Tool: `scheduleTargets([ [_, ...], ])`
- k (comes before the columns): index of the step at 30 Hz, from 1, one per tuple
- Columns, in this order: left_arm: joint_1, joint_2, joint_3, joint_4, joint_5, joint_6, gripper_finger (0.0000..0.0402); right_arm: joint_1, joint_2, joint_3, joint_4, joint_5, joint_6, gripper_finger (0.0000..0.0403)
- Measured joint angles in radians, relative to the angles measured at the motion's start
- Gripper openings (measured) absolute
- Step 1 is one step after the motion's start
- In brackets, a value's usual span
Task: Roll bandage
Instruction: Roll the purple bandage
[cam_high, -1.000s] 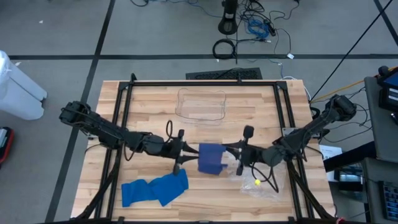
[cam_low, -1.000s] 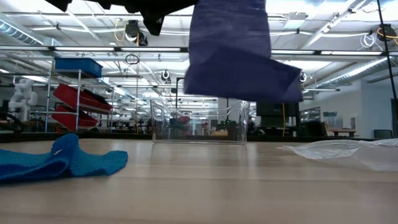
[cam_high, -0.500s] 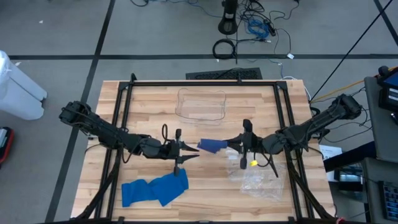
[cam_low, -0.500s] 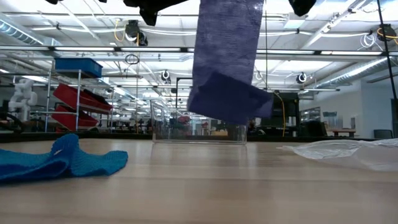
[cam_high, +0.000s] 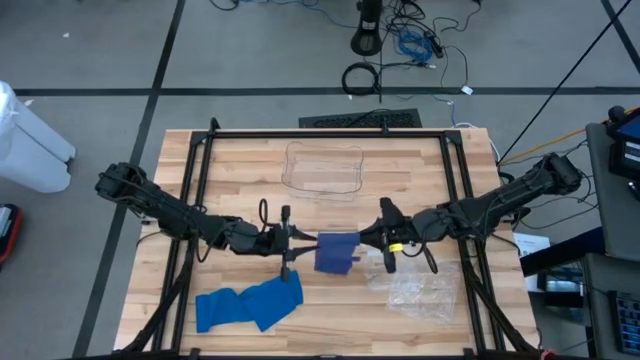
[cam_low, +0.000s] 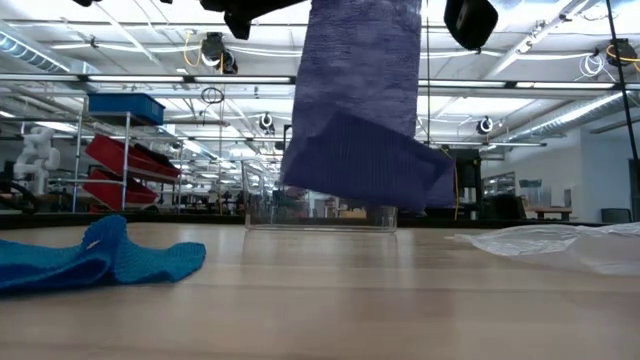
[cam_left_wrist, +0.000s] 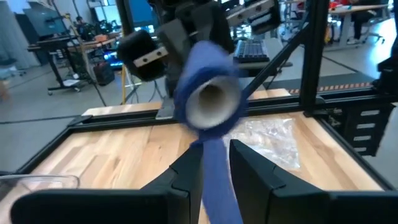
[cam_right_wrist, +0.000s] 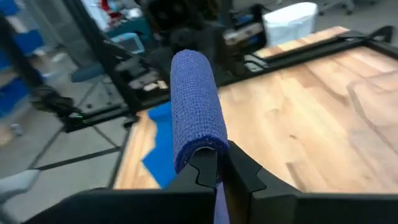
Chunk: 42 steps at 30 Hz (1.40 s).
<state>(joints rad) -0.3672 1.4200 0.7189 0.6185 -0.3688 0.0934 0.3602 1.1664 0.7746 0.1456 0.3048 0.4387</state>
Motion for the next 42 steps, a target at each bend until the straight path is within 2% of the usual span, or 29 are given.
scheduleTargets([
  [12, -0.002, 0.0, 0.0, -0.059, -0.025, -0.008, 0.0083, 0.001, 0.001, 0.0, 0.075, -0.021, -0.062, 0.0],
  [20, -0.03, -0.027, 0.0, -0.061, -0.076, 0.025, 0.0083, 0.001, 0.001, 0.0, 0.06, -0.01, -0.324, 0.0],
  [25, -0.071, -0.074, 0.0, -0.101, -0.13, 0.073, 0.0083, 0.002, 0.001, 0.0, -0.028, 0.125, -0.372, 0.0],
  [27, -0.087, -0.085, 0.0, -0.101, -0.171, 0.088, 0.0083, 0.0, 0.001, 0.0, -0.057, 0.138, -0.372, 0.0],
  [34, -0.088, -0.066, 0.0, -0.107, -0.221, 0.153, 0.0084, 0.002, 0.001, 0.0, -0.051, 0.027, -0.33, 0.0],
  [42, -0.085, -0.058, 0.0, -0.086, -0.243, 0.158, 0.0112, 0.002, 0.001, 0.0, -0.052, 0.003, -0.32, 0.0],
])
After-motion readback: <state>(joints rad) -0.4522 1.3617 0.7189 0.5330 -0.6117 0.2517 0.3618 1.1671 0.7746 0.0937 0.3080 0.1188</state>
